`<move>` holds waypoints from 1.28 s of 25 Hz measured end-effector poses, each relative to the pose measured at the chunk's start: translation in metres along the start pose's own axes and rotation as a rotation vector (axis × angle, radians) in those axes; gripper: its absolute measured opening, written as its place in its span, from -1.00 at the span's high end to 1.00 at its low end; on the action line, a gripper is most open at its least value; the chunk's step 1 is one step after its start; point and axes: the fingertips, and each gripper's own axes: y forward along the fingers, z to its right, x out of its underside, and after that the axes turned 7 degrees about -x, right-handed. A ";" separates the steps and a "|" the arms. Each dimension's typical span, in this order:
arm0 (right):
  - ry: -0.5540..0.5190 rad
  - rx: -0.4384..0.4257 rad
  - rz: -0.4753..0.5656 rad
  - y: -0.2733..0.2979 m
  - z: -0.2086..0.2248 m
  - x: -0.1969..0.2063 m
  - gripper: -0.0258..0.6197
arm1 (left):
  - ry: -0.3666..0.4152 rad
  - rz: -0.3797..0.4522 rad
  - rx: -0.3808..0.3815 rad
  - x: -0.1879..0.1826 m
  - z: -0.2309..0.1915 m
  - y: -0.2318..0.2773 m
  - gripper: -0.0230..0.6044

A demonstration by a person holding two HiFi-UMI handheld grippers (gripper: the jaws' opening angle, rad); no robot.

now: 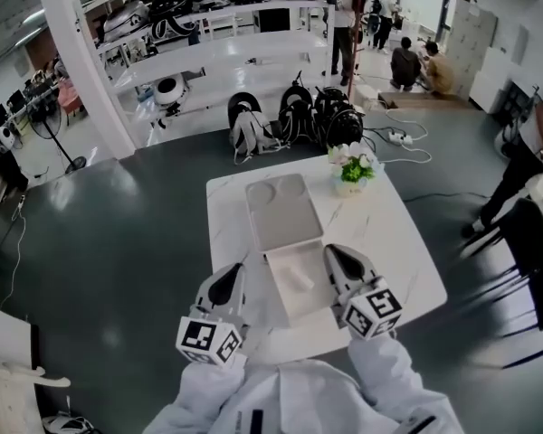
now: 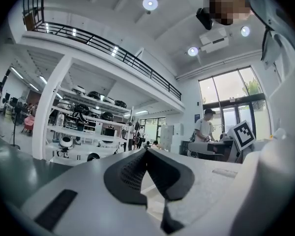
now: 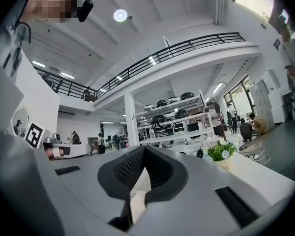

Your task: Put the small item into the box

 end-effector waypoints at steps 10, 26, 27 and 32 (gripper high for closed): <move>-0.024 0.052 0.075 -0.016 0.006 -0.029 0.94 | 0.033 0.038 -0.047 -0.020 -0.016 -0.014 0.93; -0.032 0.092 0.085 -0.027 0.016 -0.037 0.94 | 0.045 0.040 -0.105 -0.022 -0.030 -0.021 0.93; -0.033 0.091 0.082 -0.028 0.017 -0.035 0.94 | 0.045 0.038 -0.105 -0.020 -0.030 -0.020 0.93; -0.043 0.100 0.059 -0.030 0.024 -0.026 0.94 | 0.042 0.021 -0.112 -0.012 -0.029 -0.019 0.93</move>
